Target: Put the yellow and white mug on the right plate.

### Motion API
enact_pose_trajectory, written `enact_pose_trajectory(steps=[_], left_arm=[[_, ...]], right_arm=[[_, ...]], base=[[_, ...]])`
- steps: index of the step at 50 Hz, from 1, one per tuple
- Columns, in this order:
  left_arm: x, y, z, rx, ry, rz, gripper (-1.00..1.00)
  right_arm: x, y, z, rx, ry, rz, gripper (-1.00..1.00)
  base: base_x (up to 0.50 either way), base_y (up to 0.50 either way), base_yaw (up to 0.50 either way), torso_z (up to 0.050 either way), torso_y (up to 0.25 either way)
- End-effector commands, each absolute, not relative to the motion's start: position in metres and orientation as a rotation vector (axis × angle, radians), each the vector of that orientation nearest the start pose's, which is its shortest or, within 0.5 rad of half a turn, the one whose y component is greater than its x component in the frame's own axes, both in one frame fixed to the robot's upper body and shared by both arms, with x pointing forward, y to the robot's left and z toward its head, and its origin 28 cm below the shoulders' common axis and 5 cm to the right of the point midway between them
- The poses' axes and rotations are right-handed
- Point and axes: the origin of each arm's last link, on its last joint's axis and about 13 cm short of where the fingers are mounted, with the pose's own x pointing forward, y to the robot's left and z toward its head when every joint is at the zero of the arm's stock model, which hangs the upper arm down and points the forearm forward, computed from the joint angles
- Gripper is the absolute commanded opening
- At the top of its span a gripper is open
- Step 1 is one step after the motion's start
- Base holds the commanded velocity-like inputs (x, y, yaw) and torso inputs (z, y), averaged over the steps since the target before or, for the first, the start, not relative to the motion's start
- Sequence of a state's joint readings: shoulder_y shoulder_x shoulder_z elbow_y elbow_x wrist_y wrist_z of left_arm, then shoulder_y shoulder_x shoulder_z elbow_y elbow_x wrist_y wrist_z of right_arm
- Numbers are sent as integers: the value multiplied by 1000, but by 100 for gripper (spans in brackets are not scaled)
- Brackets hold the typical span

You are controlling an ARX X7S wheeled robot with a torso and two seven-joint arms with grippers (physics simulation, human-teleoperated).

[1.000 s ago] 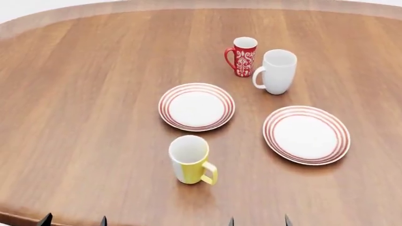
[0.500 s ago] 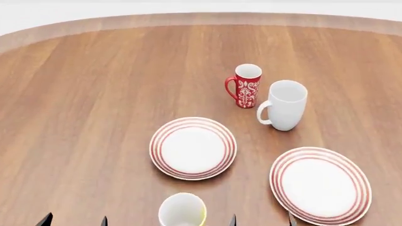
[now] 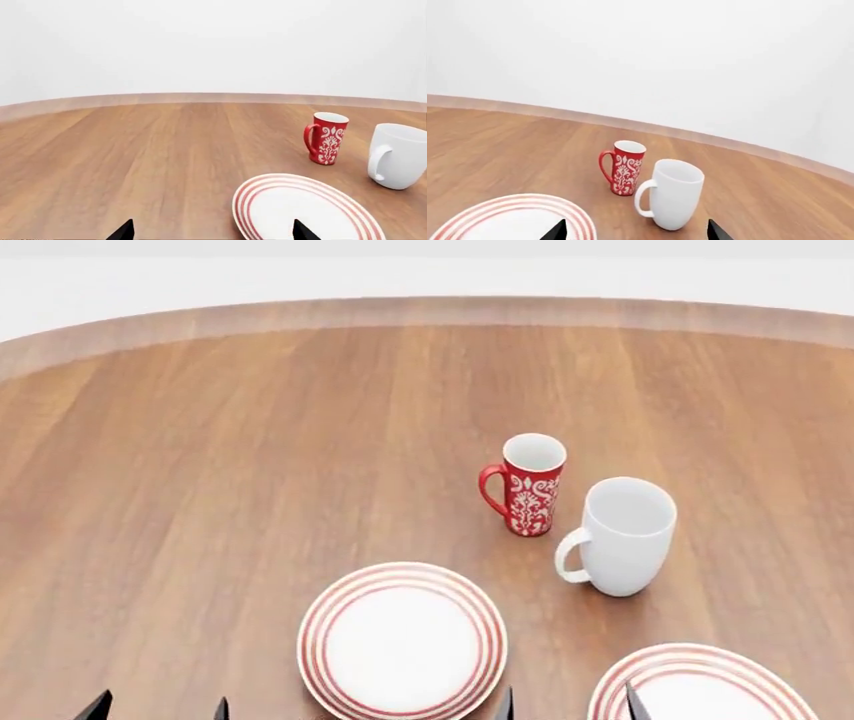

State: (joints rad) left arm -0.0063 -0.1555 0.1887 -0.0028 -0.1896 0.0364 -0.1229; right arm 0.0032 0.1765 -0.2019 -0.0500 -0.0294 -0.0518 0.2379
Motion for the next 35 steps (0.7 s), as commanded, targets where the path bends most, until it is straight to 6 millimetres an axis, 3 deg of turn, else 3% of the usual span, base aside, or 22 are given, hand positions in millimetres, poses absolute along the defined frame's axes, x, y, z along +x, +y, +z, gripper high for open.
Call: enact_pose_trajectory(steps=[1,7,14,19,28,35], left_arm=[[207,203,14,-41,-5,-66,100],[207,204,14,-46,-7,-65,100],[206,202,13,-39,-3,-74,100],[206,201,12,-36,0,-77,100],[206,201,12,-36,-1,-76,100],[206,201,12,-35,1,-79,100]], right_arm=[[210,-104,31,-192,-111,-31,100],[205,-115,48,-271,-155,20,100],[196,-137,67,-287,-134,209,100],[184,-153,74,-286,-163,445,100],[157,-155,61,-406,-124,717,100],[140,-158,52,-356,-64,882,100]], base=[[0,0,0,0,0],[0,0,0,0,0],[0,0,0,0,0],[0,0,0,0,0],[0,0,0,0,0],[0,0,0,0,0]])
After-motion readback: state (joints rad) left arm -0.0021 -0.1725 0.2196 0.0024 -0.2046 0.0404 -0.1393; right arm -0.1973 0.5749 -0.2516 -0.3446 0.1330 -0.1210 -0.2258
